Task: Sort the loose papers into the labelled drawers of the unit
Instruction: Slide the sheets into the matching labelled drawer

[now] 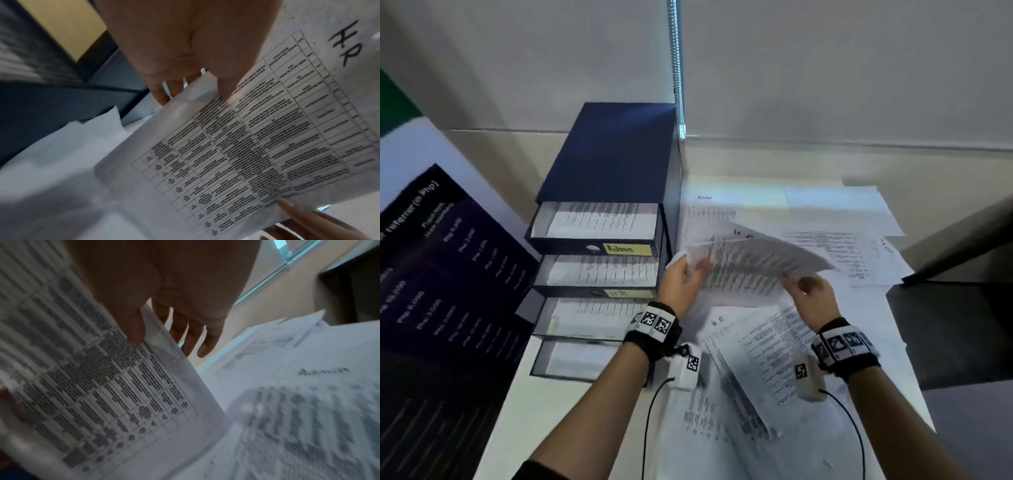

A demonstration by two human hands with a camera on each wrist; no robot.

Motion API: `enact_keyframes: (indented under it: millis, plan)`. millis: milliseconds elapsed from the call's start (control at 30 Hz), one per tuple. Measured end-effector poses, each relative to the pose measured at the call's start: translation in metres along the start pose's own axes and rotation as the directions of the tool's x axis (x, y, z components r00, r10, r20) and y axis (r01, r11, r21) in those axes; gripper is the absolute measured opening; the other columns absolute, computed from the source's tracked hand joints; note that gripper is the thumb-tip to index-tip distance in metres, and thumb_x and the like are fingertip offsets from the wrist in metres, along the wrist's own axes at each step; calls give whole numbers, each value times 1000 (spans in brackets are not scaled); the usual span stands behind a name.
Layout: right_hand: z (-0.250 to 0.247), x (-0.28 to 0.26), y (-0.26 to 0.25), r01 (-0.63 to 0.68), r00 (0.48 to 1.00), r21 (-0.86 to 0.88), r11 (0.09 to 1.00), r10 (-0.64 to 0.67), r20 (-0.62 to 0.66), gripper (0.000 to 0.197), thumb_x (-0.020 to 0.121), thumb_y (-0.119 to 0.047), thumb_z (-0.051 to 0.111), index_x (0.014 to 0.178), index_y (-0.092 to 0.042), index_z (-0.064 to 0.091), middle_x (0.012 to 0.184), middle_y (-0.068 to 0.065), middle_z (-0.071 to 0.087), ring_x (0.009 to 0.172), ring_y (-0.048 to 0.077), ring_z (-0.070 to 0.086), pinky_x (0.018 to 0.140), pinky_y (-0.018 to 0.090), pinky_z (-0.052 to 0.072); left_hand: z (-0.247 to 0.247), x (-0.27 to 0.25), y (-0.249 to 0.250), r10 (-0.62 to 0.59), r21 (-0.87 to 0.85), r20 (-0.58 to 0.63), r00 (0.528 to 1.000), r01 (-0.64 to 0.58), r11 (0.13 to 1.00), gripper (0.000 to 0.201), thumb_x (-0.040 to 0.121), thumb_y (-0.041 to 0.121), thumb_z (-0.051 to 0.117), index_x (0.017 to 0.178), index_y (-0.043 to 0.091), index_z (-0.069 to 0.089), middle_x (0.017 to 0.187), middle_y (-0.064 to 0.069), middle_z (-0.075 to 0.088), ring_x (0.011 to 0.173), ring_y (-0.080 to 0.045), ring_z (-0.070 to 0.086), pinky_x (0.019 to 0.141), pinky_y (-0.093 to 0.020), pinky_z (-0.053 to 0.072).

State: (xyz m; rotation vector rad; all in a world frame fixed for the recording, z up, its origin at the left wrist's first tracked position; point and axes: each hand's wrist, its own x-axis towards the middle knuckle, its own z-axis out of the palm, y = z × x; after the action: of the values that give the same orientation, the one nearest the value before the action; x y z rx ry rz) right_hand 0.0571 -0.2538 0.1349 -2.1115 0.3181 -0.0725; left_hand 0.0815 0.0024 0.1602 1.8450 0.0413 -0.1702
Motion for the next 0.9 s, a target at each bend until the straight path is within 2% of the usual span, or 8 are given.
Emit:
enact_keyframes:
  millis: [100,200,267,367,467,600,700,900]
  plan:
    - [-8,1,-60,211,976,-1,978,-210,-61,13,94,-21,63,83,-17,58,69,-13,55,62,0,51,58,8,37,-29,-9,37,134,-98,-99,986,-144,985,22,100,36,54,118,25,61,113,6,70,105,-8,66,94,-33,55]
    - [-6,3,-116,341,940,158,927,-331,-89,14,97,-21,59,110,-17,64,90,-4,67,77,7,61,71,23,50,-73,-15,61,191,-108,-150,970,-209,972,52,99,38,56,144,21,37,109,5,70,93,-11,69,77,-21,55]
    - [5,3,-141,334,942,269,903,-325,-79,27,98,-21,58,124,-16,57,107,2,69,89,15,66,79,30,55,-102,-23,60,88,-10,-116,989,-90,996,77,96,44,58,155,25,13,83,2,65,69,-19,61,63,-25,49]
    - [28,2,-162,231,967,331,915,-254,30,62,98,-15,55,150,-33,25,140,3,54,106,23,66,79,28,57,-142,-45,35,-61,12,-105,993,63,998,84,96,36,63,157,27,6,72,3,63,56,-5,58,55,-19,45]
    - [59,-10,-174,81,946,377,923,-190,262,81,96,-6,55,147,-54,16,149,4,45,129,30,51,88,42,56,-181,-73,16,-61,-91,-161,985,46,995,88,86,35,72,155,35,17,79,-6,65,73,-19,61,74,-35,54]
    - [104,-48,-181,-323,795,428,844,-3,606,57,96,7,49,147,-17,41,151,8,42,124,25,56,104,45,46,-230,-118,31,-63,-260,-229,971,1,966,62,88,9,70,142,31,48,85,-22,74,73,-25,69,70,-35,56]
    - [128,-80,-180,-500,653,366,784,65,754,44,96,5,49,139,-7,50,124,11,64,98,21,70,82,30,59,-258,-151,45,-32,-244,-205,978,-19,970,55,83,14,70,132,37,58,100,-48,60,83,-41,58,77,-52,43]
    - [154,-88,-171,-551,644,320,771,148,751,43,95,6,51,137,-4,51,121,18,66,84,22,73,64,27,59,-267,-172,44,-61,-206,-198,978,20,978,42,97,0,56,132,23,58,80,-25,73,59,-24,66,47,-24,50]
